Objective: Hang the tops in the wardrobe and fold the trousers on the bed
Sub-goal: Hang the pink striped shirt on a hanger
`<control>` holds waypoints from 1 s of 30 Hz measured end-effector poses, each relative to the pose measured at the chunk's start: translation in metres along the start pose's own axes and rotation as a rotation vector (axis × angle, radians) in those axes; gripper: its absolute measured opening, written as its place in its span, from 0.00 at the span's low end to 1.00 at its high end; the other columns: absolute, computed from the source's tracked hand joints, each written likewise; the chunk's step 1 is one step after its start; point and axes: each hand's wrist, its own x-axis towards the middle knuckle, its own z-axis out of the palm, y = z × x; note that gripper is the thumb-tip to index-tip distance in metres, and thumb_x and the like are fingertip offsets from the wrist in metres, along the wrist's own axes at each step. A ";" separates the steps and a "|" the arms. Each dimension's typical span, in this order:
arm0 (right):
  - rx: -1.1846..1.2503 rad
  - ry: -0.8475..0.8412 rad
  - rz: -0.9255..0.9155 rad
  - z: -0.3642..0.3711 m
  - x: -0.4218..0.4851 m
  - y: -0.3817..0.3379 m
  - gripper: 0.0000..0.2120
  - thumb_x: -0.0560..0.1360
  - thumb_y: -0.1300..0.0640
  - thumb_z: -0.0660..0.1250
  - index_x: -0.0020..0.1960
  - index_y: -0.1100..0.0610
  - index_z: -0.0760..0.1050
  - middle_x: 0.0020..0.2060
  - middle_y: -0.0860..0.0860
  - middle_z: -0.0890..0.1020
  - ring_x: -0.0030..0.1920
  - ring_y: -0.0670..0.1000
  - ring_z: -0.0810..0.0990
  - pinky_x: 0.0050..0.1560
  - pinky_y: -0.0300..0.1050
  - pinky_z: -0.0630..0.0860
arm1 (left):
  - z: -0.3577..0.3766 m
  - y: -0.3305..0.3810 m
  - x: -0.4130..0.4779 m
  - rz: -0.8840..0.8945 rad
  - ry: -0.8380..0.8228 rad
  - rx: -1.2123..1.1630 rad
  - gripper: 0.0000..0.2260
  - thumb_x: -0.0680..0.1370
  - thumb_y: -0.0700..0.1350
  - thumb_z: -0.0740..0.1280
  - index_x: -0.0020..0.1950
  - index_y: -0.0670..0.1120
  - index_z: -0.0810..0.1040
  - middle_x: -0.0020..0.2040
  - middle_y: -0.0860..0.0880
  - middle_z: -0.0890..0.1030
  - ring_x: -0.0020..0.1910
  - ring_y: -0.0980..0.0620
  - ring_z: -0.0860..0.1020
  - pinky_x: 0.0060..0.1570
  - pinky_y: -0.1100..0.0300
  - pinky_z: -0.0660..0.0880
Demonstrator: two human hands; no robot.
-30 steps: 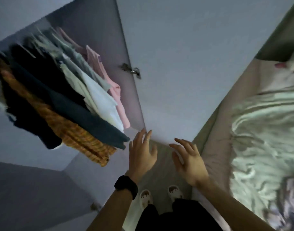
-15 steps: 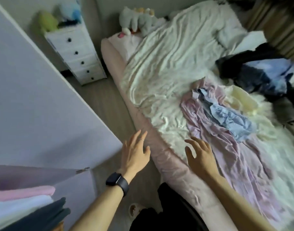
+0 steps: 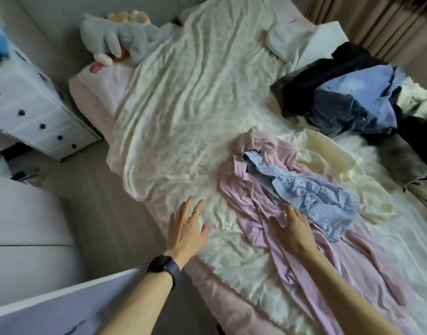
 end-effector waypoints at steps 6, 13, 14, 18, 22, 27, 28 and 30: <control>-0.024 -0.074 -0.125 0.035 0.110 -0.024 0.27 0.79 0.43 0.66 0.74 0.53 0.67 0.68 0.57 0.74 0.65 0.60 0.75 0.62 0.53 0.73 | 0.084 -0.020 0.071 -0.062 -0.213 0.117 0.32 0.83 0.59 0.57 0.82 0.58 0.45 0.82 0.52 0.38 0.81 0.45 0.44 0.78 0.41 0.50; -0.204 0.030 -0.146 0.072 0.163 -0.043 0.14 0.82 0.42 0.60 0.60 0.51 0.71 0.55 0.57 0.79 0.50 0.61 0.80 0.41 0.50 0.72 | 0.130 -0.034 0.071 -0.131 -0.428 0.034 0.31 0.84 0.55 0.57 0.83 0.56 0.44 0.82 0.56 0.38 0.81 0.47 0.41 0.77 0.42 0.47; -0.173 0.027 -0.151 0.070 0.160 -0.046 0.12 0.82 0.44 0.60 0.56 0.52 0.72 0.52 0.57 0.81 0.47 0.61 0.80 0.40 0.49 0.70 | 0.124 -0.030 0.067 -0.146 -0.442 -0.043 0.30 0.84 0.53 0.57 0.83 0.54 0.48 0.83 0.53 0.43 0.82 0.47 0.44 0.77 0.46 0.49; 0.023 0.003 -0.176 0.041 0.119 -0.060 0.12 0.81 0.46 0.61 0.46 0.54 0.71 0.41 0.58 0.82 0.42 0.63 0.79 0.39 0.52 0.73 | 0.080 -0.016 0.034 -0.146 -0.338 -0.249 0.26 0.84 0.50 0.61 0.81 0.49 0.60 0.79 0.48 0.62 0.78 0.48 0.60 0.73 0.57 0.60; 0.179 0.051 -0.264 -0.004 0.058 -0.081 0.08 0.80 0.52 0.65 0.45 0.55 0.74 0.39 0.53 0.81 0.41 0.58 0.79 0.41 0.45 0.68 | 0.016 -0.004 -0.010 -0.116 -0.172 -0.355 0.23 0.83 0.54 0.62 0.78 0.53 0.65 0.76 0.52 0.66 0.74 0.50 0.67 0.68 0.56 0.68; 0.502 0.085 -0.232 -0.056 -0.038 -0.118 0.09 0.78 0.50 0.67 0.44 0.55 0.80 0.34 0.50 0.85 0.37 0.52 0.86 0.47 0.58 0.83 | -0.062 0.031 -0.098 -0.061 0.074 -0.535 0.18 0.76 0.66 0.66 0.60 0.58 0.75 0.59 0.59 0.77 0.60 0.58 0.77 0.58 0.54 0.76; 0.581 0.084 -0.222 -0.067 -0.061 -0.127 0.09 0.77 0.50 0.68 0.43 0.55 0.80 0.34 0.51 0.86 0.35 0.53 0.86 0.47 0.61 0.83 | -0.074 0.039 -0.121 -0.034 0.108 -0.539 0.19 0.75 0.68 0.67 0.58 0.57 0.75 0.56 0.61 0.78 0.57 0.60 0.77 0.57 0.55 0.77; 0.721 0.080 -0.228 -0.086 -0.105 -0.148 0.09 0.78 0.50 0.69 0.44 0.55 0.81 0.36 0.52 0.86 0.36 0.54 0.87 0.47 0.63 0.83 | -0.094 0.055 -0.163 0.020 0.142 -0.530 0.22 0.72 0.71 0.67 0.56 0.57 0.74 0.53 0.61 0.78 0.54 0.61 0.77 0.55 0.57 0.77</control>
